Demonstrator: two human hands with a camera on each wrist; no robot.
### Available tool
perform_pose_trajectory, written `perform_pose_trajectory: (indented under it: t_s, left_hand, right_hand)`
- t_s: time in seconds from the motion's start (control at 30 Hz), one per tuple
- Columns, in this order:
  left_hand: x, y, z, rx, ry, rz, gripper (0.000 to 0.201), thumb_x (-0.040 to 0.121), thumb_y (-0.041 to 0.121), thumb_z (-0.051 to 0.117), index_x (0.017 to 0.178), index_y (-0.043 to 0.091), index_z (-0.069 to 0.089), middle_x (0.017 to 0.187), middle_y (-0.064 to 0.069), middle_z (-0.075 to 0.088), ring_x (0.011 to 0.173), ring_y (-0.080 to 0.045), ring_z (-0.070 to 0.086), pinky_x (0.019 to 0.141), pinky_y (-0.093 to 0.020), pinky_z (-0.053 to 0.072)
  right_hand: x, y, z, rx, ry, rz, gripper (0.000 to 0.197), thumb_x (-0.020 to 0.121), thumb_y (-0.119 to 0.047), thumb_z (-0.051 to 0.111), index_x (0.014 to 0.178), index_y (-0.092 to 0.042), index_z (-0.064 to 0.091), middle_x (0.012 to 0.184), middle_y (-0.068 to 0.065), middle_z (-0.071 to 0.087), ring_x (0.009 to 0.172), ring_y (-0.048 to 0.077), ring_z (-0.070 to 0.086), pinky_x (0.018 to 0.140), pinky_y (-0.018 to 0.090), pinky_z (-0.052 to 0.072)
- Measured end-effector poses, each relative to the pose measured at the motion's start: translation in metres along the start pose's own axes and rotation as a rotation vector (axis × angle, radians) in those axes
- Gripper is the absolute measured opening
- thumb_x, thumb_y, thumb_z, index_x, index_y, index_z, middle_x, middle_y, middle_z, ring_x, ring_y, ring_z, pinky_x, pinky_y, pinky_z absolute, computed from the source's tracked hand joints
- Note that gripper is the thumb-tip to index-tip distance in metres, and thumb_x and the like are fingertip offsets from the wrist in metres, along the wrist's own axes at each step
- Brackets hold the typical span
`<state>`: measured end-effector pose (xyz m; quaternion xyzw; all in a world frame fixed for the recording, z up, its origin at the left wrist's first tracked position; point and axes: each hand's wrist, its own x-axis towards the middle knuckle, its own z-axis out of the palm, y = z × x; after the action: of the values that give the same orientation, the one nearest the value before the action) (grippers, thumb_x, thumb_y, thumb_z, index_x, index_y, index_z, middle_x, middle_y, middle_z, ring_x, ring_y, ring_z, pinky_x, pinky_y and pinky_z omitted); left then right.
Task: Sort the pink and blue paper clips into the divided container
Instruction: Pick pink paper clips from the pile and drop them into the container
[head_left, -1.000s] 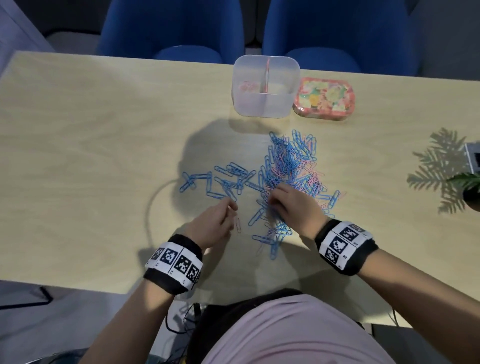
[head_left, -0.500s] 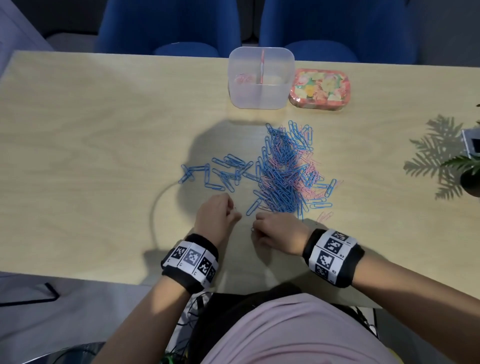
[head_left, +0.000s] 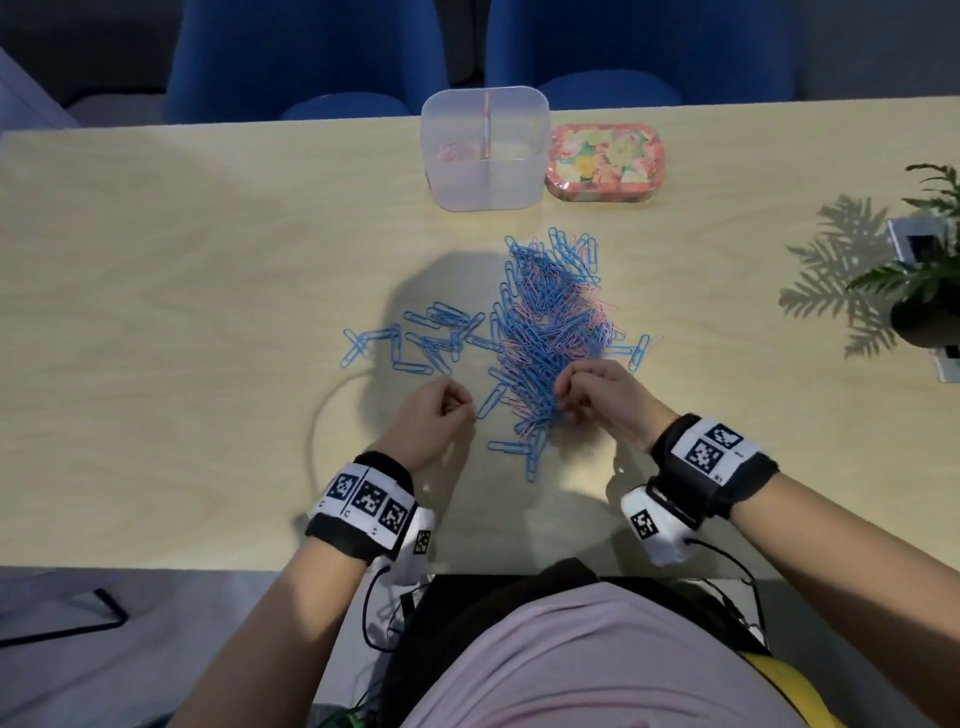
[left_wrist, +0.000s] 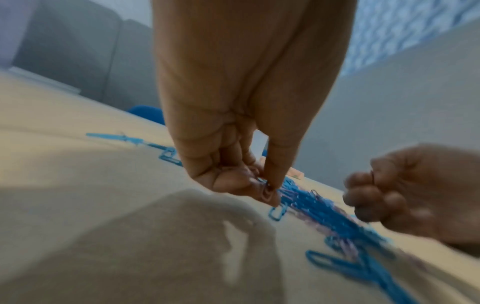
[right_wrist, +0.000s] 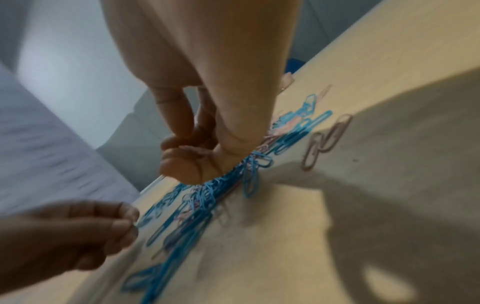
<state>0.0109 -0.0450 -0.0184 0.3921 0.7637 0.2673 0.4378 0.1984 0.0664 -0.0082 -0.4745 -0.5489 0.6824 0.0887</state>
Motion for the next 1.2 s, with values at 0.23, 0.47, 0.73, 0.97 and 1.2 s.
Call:
perform_pose_trajectory:
  t_s: [0.23,0.47,0.73,0.97,1.2]
  left_hand:
    - [0.001,0.021,0.007,-0.191,-0.166,-0.202,0.028,0.088,-0.002,0.037,0.071,0.014,0.053,0.058,-0.004,0.042,0.036,-0.003,0.044,0.039,-0.014,0.032]
    - [0.002,0.013,0.014,0.653,-0.161,0.201,0.021,0.078,0.041,0.067,0.088,0.023,0.064,0.086,0.001,0.066,0.085,-0.019,0.059,0.067,-0.026,0.034]
    - [0.006,0.014,0.005,0.602,-0.065,0.271,0.013,0.086,0.032,0.058,0.094,0.024,0.064,0.071,0.010,0.047,0.086,-0.020,0.058,0.065,-0.026,0.030]
    - [0.025,0.024,0.025,0.750,-0.064,0.368,0.019,0.086,0.038,0.057,0.097,0.023,0.058,0.104,0.003,0.059,0.094,-0.019,0.060,0.065,-0.028,0.033]
    - [0.017,0.017,0.020,0.647,-0.130,0.313,0.018,0.086,0.025,0.060,0.093,0.009,0.060,0.104,-0.009,0.052,0.089,-0.029,0.058,0.072,-0.039,0.040]
  right_hand:
    - [0.006,0.012,0.019,-1.037,-0.269,-0.347,0.011,0.081,-0.024,0.064,0.092,-0.023,0.066,0.081,-0.006,0.065,0.076,0.013,0.056,0.071,0.029,0.043]
    - [0.004,0.005,-0.008,-0.514,-0.080,-0.315,0.009,0.082,-0.006,0.066,0.079,-0.014,0.064,0.054,-0.009,0.043,0.047,0.001,0.040,0.051,0.014,0.029]
    - [-0.009,-0.006,-0.054,0.582,0.071,0.060,0.022,0.090,0.006,0.040,0.078,-0.006,0.053,0.055,0.006,0.065,0.048,0.013,0.061,0.047,0.021,0.051]
    - [0.005,0.003,-0.009,-0.319,0.087,-0.158,0.036,0.089,-0.019,0.060,0.057,-0.017,0.042,0.050,-0.001,0.036,0.038,0.003,0.033,0.041,0.015,0.028]
    - [0.009,0.010,0.003,-1.148,0.113,-0.311,0.028,0.088,-0.040,0.054,0.105,-0.017,0.054,0.098,0.008,0.068,0.094,0.029,0.062,0.073,0.034,0.043]
